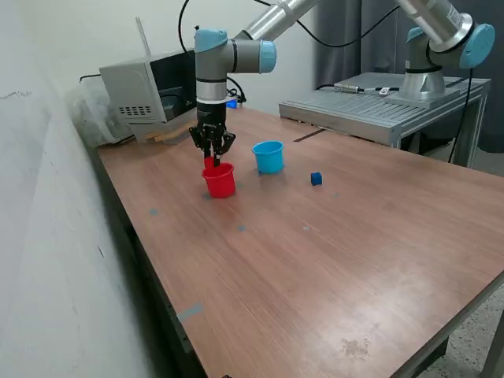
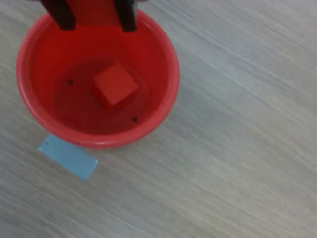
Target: Place red objects in the red bin, and blue objects in the blue bin.
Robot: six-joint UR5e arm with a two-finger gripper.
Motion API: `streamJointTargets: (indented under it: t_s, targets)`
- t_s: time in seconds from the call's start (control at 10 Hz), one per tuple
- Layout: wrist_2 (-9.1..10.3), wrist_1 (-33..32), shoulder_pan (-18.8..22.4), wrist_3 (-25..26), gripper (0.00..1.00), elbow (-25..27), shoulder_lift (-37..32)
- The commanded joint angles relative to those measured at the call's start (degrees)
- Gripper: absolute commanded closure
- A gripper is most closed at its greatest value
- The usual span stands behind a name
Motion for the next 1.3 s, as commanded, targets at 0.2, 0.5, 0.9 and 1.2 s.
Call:
streamJointTargets:
  t_s: [0.2,0.5,0.9,1.2]
  targets:
    - [-0.11,0.0,-1.6,0.1,0.00,2.1,-1.8]
    - [0.16,0.1,0.2,11.5,0.00,10.5,-9.6]
    - [0.16,3.8,2.6,43.7,0.00,24.4,-19.3]
    - [0.60,4.1,2.9,46.2,0.00,34.7,-23.9]
